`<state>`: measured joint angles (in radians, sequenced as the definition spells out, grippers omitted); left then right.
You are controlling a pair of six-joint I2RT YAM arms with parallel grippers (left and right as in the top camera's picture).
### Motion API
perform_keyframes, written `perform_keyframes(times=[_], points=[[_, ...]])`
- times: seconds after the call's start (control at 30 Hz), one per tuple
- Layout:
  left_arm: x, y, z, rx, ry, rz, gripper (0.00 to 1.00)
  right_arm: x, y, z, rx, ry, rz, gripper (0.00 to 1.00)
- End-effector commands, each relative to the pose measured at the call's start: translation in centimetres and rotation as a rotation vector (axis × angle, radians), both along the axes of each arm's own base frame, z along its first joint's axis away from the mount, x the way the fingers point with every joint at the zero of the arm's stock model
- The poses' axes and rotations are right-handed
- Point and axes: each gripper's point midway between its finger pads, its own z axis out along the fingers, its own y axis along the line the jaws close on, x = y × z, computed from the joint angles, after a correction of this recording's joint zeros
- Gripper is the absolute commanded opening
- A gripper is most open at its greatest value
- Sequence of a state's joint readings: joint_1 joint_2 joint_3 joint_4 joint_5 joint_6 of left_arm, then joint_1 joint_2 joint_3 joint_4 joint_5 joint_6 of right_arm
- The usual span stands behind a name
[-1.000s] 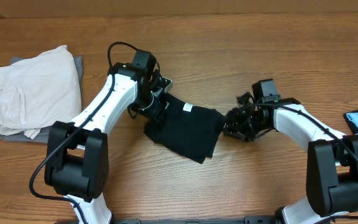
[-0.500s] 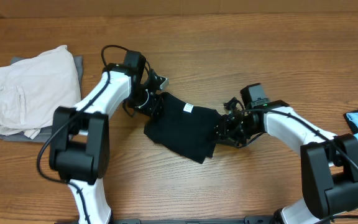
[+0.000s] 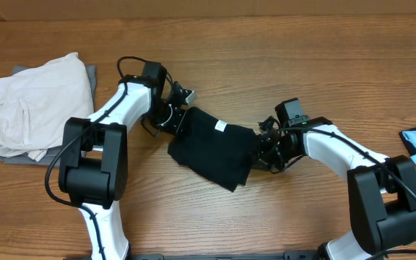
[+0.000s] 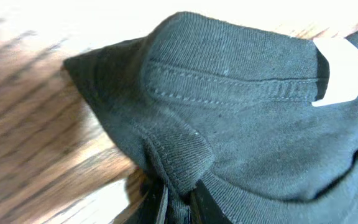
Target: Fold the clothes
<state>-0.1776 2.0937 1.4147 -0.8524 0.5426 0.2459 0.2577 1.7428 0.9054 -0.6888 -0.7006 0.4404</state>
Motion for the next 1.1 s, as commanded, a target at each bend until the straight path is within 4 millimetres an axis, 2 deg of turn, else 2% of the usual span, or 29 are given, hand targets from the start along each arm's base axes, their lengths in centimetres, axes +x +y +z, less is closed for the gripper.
perform_keyframes(times=[0.0, 0.13, 0.2, 0.23, 0.3, 0.33, 0.37, 0.53, 0.6, 0.67, 0.77, 0.83, 0.9, 1.0, 1.07], points=[[1.8, 1.3, 1.6, -0.021, -0.049, 0.053, 0.12, 0.1, -1.5, 0.0, -0.048, 0.003, -0.036, 0.04], [2.3, 1.8, 1.9, -0.044, -0.054, 0.078, 0.13, -0.1, -2.5, -0.5, -0.098, 0.055, -0.098, 0.04], [2.4, 1.9, 2.0, -0.047, -0.056, 0.082, 0.18, 0.0, -2.6, -0.5, -0.097, 0.052, -0.101, 0.04], [2.5, 1.9, 2.1, -0.047, -0.056, 0.087, 0.29, 0.1, -2.5, -0.5, -0.095, 0.048, -0.100, 0.11], [2.6, 2.0, 2.5, -0.049, -0.062, 0.091, 0.42, 0.3, -2.1, -0.2, -0.064, 0.012, -0.064, 0.31], [2.8, 2.2, 3.2, -0.049, -0.067, 0.095, 0.50, 0.5, -1.3, 0.5, 0.001, -0.041, -0.006, 0.38], [2.8, 2.2, 3.8, -0.050, -0.069, 0.097, 0.50, 0.6, -1.1, 0.9, 0.027, -0.059, 0.015, 0.39], [2.5, 2.6, 7.7, -0.048, -0.084, 0.096, 0.53, 1.9, -1.5, 2.0, 0.039, -0.090, 0.006, 0.29], [1.7, 2.6, 8.6, -0.047, -0.069, 0.093, 0.53, 2.5, -1.6, 2.5, 0.043, -0.118, 0.001, 0.17], [0.5, 2.6, 8.9, -0.036, -0.029, 0.089, 0.50, 3.3, -1.6, 3.0, 0.050, -0.153, -0.001, 0.14], [-1.2, 2.5, 8.8, -0.033, 0.045, 0.091, 0.55, 3.9, -1.5, 3.3, 0.053, -0.177, -0.007, 0.07], [-2.5, 1.9, 8.7, -0.059, 0.101, 0.085, 0.60, 3.9, -1.5, 3.3, 0.050, -0.166, -0.023, 0.06], [-3.5, 1.7, 8.1, -0.050, 0.141, 0.078, 0.61, 4.0, -1.6, 3.3, 0.046, -0.167, -0.025, 0.05], [-3.7, 3.1, 6.1, 0.059, 0.130, 0.088, 0.61, 3.9, -1.9, 2.9, 0.021, -0.162, -0.028, 0.07], [-3.0, 4.2, 4.6, 0.128, 0.110, 0.143, 0.73, 4.0, -1.9, 2.9, 0.016, -0.164, -0.028, 0.09]])
